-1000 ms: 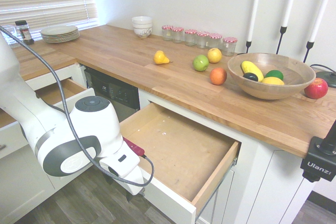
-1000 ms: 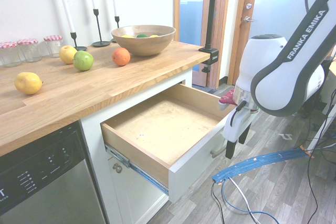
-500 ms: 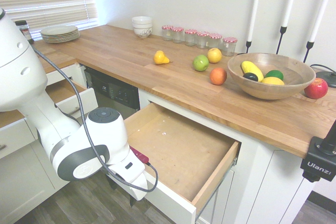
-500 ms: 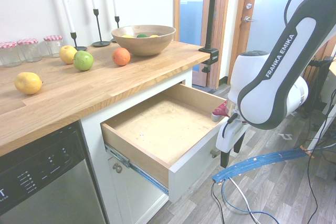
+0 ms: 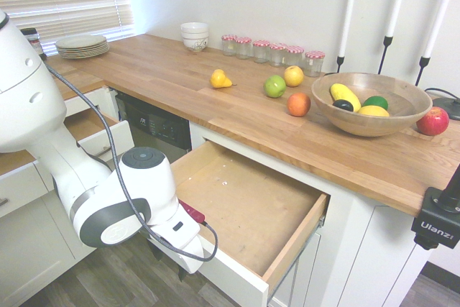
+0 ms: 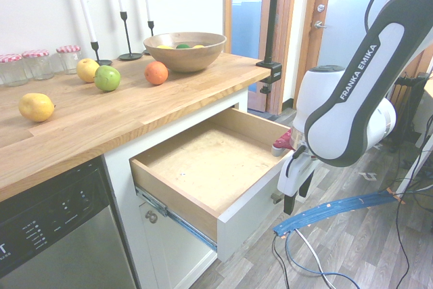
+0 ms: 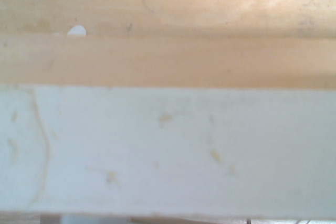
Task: Close the drawer
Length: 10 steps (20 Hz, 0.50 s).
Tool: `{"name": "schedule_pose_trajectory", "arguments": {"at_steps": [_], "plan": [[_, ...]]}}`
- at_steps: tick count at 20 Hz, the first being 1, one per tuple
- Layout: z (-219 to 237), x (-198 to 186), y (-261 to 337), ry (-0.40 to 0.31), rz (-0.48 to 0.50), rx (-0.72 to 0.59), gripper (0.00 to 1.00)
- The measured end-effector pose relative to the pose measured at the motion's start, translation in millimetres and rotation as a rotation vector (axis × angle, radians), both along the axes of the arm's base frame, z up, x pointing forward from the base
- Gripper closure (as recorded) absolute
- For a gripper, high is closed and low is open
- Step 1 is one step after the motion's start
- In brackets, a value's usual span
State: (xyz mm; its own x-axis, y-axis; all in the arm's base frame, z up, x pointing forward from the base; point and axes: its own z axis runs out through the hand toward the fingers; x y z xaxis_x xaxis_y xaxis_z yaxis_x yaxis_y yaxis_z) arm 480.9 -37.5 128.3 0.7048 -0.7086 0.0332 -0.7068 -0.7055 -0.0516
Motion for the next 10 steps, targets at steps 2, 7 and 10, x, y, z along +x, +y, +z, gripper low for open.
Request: {"name": "schedule_pose_trajectory", "arguments": {"at_steps": [2, 7, 10], "plan": [[0.1, 0.1, -0.5, -0.002, -0.003, 0.001, 1.0], [0.7, 0.5, -1.4, -0.008, -0.003, 0.002, 1.0], [0.7, 0.5, -1.4, -0.008, -0.001, 0.002, 1.0]]}}
